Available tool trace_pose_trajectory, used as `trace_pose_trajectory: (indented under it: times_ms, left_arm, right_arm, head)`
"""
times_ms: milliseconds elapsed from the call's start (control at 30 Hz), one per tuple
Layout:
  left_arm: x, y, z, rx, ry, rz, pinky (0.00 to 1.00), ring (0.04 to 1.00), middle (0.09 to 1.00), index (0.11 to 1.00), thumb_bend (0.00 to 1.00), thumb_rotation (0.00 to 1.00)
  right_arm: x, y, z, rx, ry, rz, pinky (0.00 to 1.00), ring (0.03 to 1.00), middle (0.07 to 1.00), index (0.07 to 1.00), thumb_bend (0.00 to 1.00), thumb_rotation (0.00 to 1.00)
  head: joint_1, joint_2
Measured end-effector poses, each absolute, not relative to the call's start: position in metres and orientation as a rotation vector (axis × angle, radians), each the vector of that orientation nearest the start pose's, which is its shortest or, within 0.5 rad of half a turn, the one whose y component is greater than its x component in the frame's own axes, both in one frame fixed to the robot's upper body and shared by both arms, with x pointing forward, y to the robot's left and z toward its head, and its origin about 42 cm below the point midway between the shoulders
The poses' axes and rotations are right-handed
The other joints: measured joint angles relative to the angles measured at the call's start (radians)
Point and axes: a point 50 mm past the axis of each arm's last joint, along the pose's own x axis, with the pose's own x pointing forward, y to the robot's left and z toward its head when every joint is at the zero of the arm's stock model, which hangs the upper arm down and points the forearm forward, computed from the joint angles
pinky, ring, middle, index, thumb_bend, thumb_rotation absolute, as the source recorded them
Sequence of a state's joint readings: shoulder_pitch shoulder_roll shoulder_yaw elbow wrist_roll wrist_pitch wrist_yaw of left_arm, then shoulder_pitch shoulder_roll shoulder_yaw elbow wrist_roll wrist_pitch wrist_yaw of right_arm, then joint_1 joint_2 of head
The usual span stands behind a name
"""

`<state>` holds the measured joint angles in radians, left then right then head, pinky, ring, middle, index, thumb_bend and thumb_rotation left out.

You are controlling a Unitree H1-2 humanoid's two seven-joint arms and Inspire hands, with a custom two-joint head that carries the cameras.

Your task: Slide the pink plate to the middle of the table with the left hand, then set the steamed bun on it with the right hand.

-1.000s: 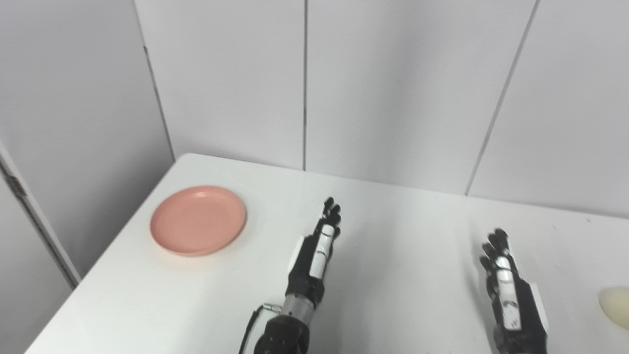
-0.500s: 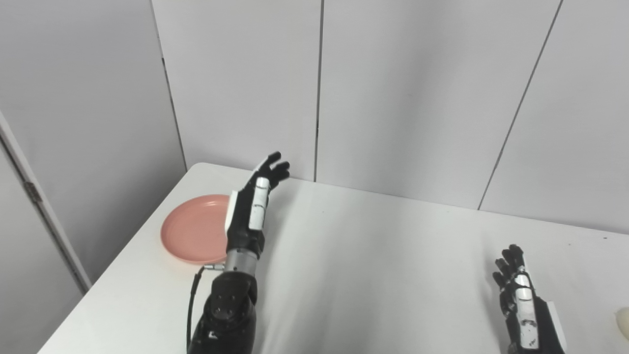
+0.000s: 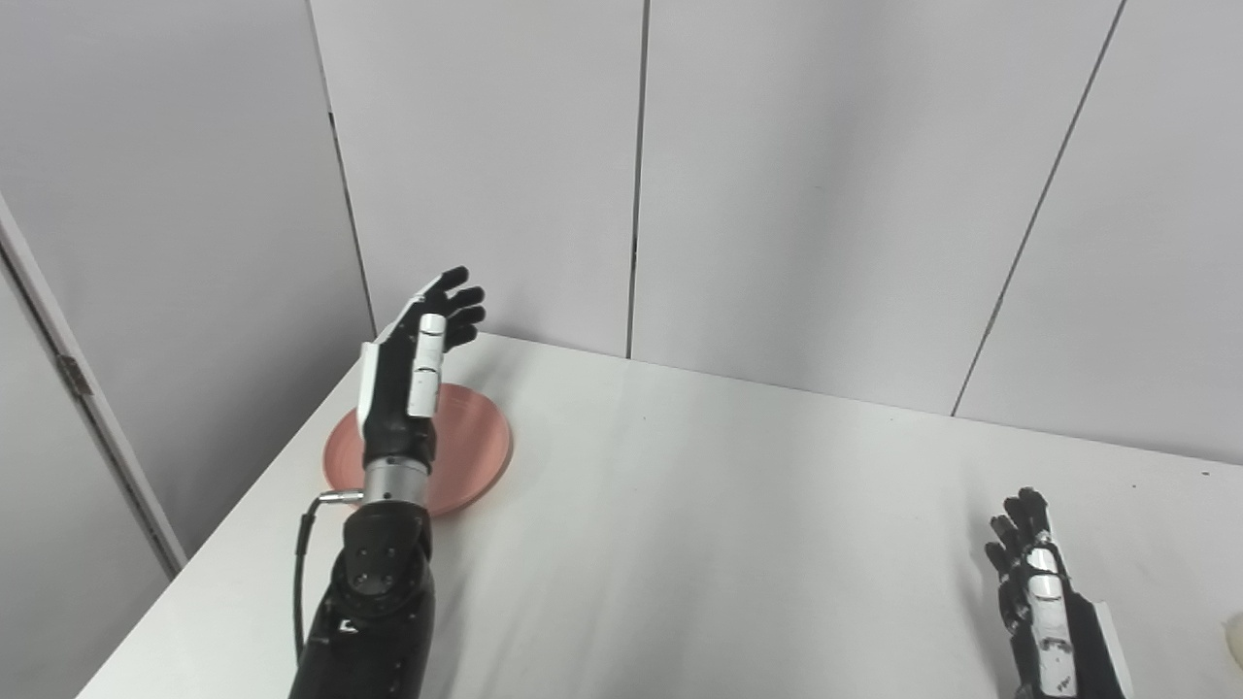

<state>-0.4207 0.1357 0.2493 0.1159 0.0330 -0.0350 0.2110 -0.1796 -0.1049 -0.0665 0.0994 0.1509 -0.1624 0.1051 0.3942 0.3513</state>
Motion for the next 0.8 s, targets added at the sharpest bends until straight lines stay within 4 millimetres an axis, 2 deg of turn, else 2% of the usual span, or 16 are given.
trace_pose_trajectory:
  times_ms: [267, 333, 500, 667, 800]
  left_arm:
    - [0.403, 0.355, 0.197, 0.133, -0.270, 0.465, 0.71, 0.726, 0.727, 0.737, 0.73, 1.00]
    - [0.403, 0.363, 0.195, 0.133, -0.258, 0.480, 0.72, 0.725, 0.724, 0.732, 0.73, 1.00]
    - [0.406, 0.376, 0.180, 0.144, -0.221, 0.532, 0.67, 0.703, 0.708, 0.710, 0.73, 1.00]
    - [0.405, 0.392, 0.169, 0.160, -0.200, 0.586, 0.68, 0.713, 0.720, 0.713, 0.73, 1.00]
    - [0.404, 0.403, 0.167, 0.177, -0.196, 0.597, 0.75, 0.749, 0.747, 0.745, 0.77, 1.00]
  right_arm:
    - [0.340, -0.248, 0.137, 0.037, -0.247, 0.072, 1.00, 1.000, 1.000, 1.000, 0.53, 0.94]
    - [0.340, -0.248, 0.137, 0.038, -0.247, 0.070, 1.00, 1.000, 1.000, 1.000, 0.54, 0.94]
    - [0.341, -0.248, 0.137, 0.040, -0.247, 0.067, 1.00, 1.000, 1.000, 1.000, 0.55, 0.92]
    - [0.341, -0.249, 0.137, 0.040, -0.247, 0.067, 1.00, 1.000, 1.000, 1.000, 0.53, 0.92]
    - [0.341, -0.249, 0.137, 0.039, -0.247, 0.065, 1.00, 1.000, 1.000, 1.000, 0.54, 0.93]
  head:
    - [0.002, -0.003]
    - [0.005, -0.006]
    - [0.008, -0.008]
    - [0.009, -0.008]
    - [0.009, -0.011]
